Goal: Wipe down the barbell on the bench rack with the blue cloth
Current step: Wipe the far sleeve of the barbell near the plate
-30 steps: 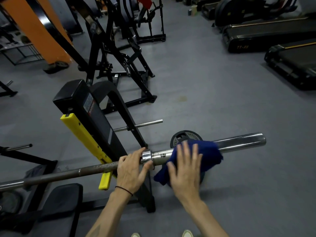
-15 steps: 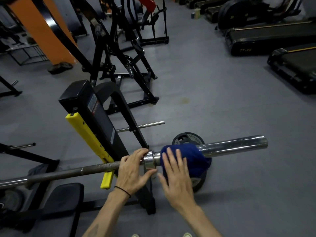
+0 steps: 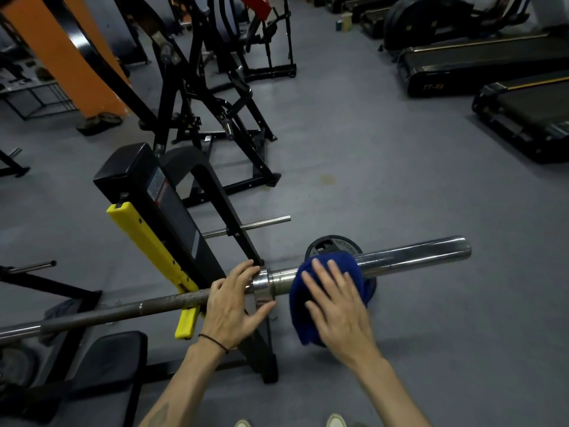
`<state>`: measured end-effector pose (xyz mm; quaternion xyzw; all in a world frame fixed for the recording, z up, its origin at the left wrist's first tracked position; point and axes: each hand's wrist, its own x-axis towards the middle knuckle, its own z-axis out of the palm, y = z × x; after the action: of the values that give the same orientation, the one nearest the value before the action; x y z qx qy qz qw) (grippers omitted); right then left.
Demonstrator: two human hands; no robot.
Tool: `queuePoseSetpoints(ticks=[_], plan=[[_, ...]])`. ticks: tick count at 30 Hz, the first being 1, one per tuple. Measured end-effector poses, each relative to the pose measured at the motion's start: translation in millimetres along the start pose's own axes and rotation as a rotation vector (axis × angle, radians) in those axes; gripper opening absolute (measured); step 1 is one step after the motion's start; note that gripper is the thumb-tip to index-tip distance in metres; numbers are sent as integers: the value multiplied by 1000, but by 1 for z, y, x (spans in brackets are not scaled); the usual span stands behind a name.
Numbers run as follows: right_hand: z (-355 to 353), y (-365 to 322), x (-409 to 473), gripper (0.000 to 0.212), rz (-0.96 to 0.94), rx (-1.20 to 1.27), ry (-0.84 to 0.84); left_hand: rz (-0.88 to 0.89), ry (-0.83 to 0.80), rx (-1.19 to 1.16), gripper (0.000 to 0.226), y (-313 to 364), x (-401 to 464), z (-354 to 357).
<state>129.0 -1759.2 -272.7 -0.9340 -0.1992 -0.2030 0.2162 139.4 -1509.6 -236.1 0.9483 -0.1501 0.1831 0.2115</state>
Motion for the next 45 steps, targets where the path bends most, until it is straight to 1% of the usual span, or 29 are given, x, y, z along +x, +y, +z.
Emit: queuePoseSetpoints(ticks=[3,5,6,7,9,10,11,12,13,15,17,18,19,20,22,23,24,27,29,30,31,33,35,37,39,41,42,43,45], plan=[[-8,26,-3,55,259,47,113,48,1,45,78,0,-1,-1],[-2,10,2,58,396,129,180,23,9,48,78,-1,1,-1],[3,-5,5,62,418,164,184,17,6,52,78,-1,1,0],[9,-20,7,65,374,177,156,18,0,56,77,-2,0,0],[17,-40,6,67,149,115,39,28,-12,57,76,-1,0,-1],[16,-37,6,65,53,69,-4,27,-21,57,75,0,0,-2],[13,-27,7,62,17,32,-9,20,-29,60,73,1,0,-3],[8,-14,9,59,34,5,17,6,-35,67,72,2,1,-4],[3,-2,9,56,100,-10,60,-15,-42,77,71,3,2,-5],[-3,16,8,55,306,20,150,-66,-48,108,70,5,2,-4],[0,6,9,58,459,96,201,-119,-39,133,70,7,2,-2],[2,-6,11,62,482,153,201,-136,-30,137,70,8,2,-1],[5,-21,12,65,446,199,171,-141,-21,134,68,10,2,0],[8,-32,11,68,346,203,115,-135,-16,127,65,10,2,1],[9,-36,6,67,105,97,-5,-95,-16,104,59,10,1,2],[6,-25,6,64,48,41,-21,-73,-20,90,58,8,0,2],[3,-12,6,61,53,7,-6,-53,-22,84,58,6,-2,2],[-8,17,6,58,258,34,101,-2,-37,135,71,2,-7,6],[-6,5,7,61,371,112,142,-1,-54,186,86,3,-7,10],[-2,-7,8,64,401,153,140,-8,-52,194,87,3,-6,11],[3,-19,9,67,387,168,119,-15,-46,195,86,4,-6,12],[9,-27,5,70,223,93,38,-11,-47,202,85,4,-6,10],[4,-6,2,66,86,-10,-5,11,-50,205,86,2,-6,8],[-7,20,1,59,143,-20,44,18,-28,157,84,1,-5,7],[-14,31,1,56,310,42,108,25,-13,109,80,1,-3,5],[-10,14,5,61,417,103,124,47,-20,120,77,2,-3,3],[-6,0,8,66,406,113,106,60,-32,143,77,2,-3,1],[-1,-13,8,71,331,96,78,71,-44,164,77,2,-2,-1],[9,-31,3,75,103,18,-8,83,-57,181,77,1,-2,-2]])
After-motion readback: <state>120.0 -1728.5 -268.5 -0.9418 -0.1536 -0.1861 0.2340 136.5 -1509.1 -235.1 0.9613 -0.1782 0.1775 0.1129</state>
